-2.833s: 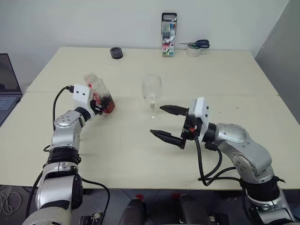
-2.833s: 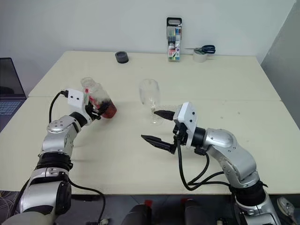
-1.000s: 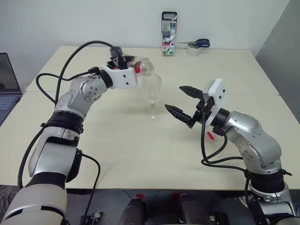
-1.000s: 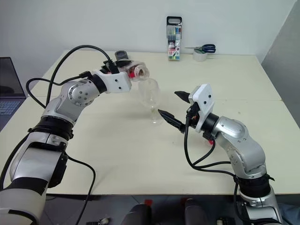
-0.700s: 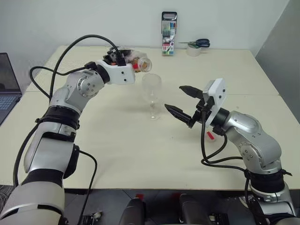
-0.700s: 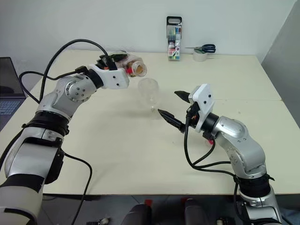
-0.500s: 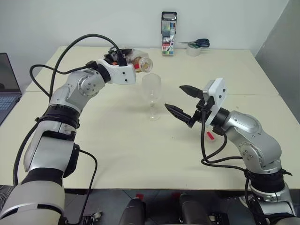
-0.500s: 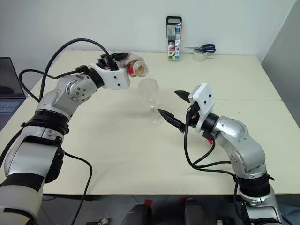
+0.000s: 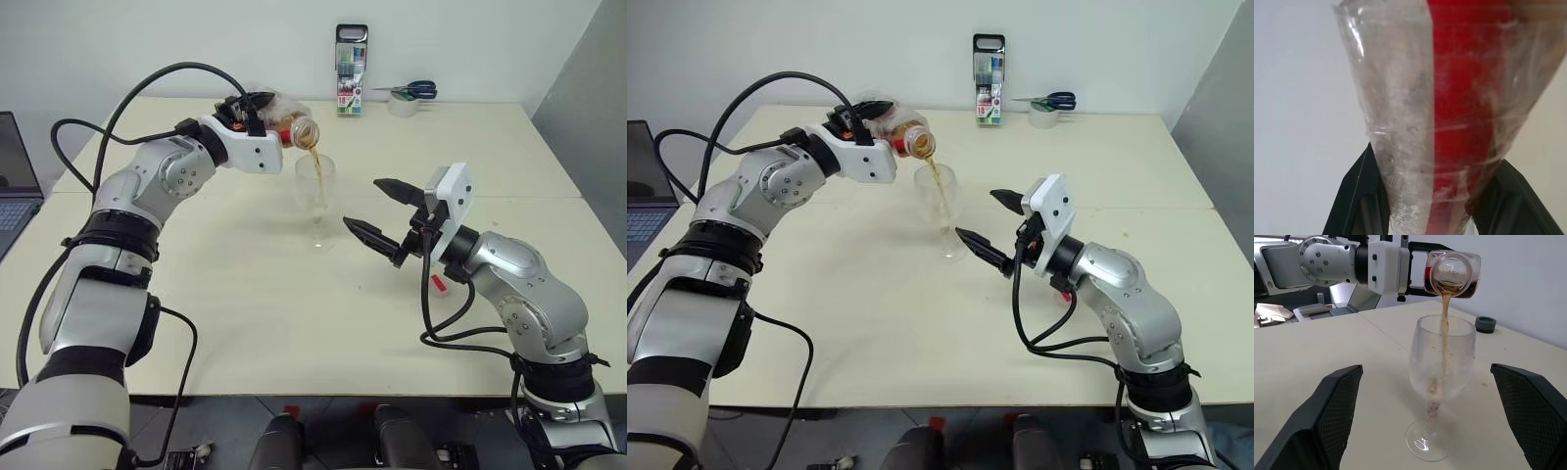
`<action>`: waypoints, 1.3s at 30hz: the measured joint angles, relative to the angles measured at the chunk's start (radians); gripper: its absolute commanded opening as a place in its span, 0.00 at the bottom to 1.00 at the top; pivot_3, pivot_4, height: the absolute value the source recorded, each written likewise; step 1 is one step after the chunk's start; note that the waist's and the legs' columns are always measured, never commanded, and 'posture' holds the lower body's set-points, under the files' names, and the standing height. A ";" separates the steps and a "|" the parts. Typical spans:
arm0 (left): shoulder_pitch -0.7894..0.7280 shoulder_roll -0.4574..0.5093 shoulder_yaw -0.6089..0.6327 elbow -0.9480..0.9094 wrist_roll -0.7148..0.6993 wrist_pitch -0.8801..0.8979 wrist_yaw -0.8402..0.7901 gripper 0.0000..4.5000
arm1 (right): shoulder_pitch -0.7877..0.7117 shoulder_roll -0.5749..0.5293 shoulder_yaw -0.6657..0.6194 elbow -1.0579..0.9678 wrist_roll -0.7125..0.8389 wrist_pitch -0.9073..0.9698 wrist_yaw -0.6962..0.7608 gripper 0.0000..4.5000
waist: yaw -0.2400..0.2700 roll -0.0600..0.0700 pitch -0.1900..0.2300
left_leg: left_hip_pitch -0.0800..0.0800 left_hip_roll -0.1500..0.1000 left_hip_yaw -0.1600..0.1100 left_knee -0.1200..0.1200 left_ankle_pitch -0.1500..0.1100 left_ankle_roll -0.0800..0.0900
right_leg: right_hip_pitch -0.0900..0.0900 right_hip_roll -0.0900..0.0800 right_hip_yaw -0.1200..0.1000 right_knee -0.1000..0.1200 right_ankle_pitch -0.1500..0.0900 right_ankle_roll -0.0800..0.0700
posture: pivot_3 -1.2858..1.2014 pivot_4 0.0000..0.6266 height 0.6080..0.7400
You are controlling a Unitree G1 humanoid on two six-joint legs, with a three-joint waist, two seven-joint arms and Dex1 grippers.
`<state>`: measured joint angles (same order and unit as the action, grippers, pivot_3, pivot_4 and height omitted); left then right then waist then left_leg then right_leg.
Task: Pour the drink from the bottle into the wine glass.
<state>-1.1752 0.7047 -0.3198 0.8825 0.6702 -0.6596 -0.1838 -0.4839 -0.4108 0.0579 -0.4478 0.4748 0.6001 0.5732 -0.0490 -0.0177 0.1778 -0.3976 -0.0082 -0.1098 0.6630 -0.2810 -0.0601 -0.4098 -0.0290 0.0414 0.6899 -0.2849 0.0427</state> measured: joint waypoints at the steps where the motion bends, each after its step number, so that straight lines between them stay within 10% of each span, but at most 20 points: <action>1: 0.000 0.000 0.000 0.000 0.002 0.000 0.000 0.38 | 0.000 0.000 0.000 0.000 0.000 0.000 0.001 1.00 | 0.000 0.000 0.000 | 0.000 0.000 0.000 0.000 0.000 0.000 | 0.000 0.000 0.000 0.000 0.000 0.000 | 0.52 0.24 1.00; 39: -0.042 0.035 -0.026 0.017 0.059 -0.008 0.025 0.38 | 0.010 0.008 0.021 0.000 0.009 -0.045 0.038 1.00 | -0.005 0.000 0.000 | 0.000 0.000 0.000 0.001 0.000 0.000 | -0.001 0.000 0.000 0.002 0.000 0.000 | 0.52 0.24 1.00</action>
<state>-1.2174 0.7396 -0.3458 0.8992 0.7289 -0.6679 -0.1584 -0.4739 -0.4032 0.0785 -0.4477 0.4837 0.5550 0.6109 -0.0545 -0.0177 0.1778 -0.3976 -0.0084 -0.1098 0.6637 -0.2809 -0.0602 -0.4106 -0.0290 0.0414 0.6923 -0.2849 0.0427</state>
